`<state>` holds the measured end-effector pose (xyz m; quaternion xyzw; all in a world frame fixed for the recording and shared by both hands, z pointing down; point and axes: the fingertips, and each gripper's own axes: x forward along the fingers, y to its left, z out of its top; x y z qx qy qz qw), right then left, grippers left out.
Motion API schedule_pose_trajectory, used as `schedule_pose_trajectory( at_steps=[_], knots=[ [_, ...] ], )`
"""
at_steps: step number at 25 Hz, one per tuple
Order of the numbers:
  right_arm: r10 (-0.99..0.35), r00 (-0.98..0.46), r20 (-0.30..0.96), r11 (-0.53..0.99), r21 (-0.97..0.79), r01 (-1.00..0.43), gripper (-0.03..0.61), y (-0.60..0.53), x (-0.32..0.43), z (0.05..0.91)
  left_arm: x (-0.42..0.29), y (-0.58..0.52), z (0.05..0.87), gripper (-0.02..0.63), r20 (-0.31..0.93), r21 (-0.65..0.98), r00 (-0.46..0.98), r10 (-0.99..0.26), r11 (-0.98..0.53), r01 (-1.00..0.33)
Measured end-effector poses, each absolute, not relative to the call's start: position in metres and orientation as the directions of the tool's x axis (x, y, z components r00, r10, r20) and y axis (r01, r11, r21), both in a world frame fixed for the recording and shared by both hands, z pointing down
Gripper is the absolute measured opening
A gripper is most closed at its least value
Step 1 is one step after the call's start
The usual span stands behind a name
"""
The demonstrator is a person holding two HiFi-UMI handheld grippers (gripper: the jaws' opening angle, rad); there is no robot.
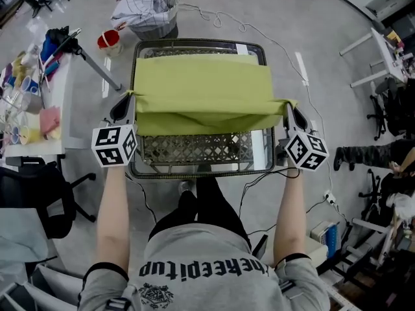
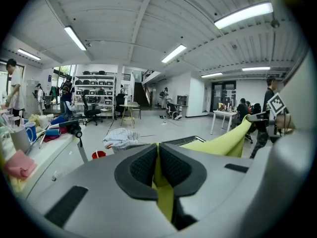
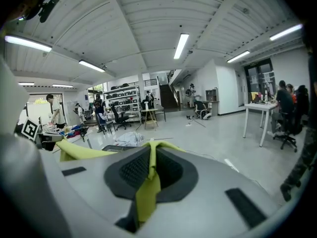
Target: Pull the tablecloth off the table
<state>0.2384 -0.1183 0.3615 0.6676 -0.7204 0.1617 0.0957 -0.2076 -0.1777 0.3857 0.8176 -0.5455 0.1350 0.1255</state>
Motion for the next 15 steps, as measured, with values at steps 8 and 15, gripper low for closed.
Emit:
schedule_pose_trajectory(
  at_steps=[8, 15],
  knots=[
    [-0.918, -0.137, 0.373, 0.102, -0.112, -0.988, 0.028, -0.187, 0.243, 0.372, -0.205, -0.23, 0.391, 0.023, 0.38, 0.06, 0.322, -0.867, -0.324, -0.944],
    [-0.899, -0.169, 0.404, 0.126, -0.13, -0.983, 0.028, -0.238, 0.249, 0.391, -0.201, -0.271, 0.402, 0.023, 0.414, 0.051, 0.281, -0.866, -0.286, -0.957]
  ],
)
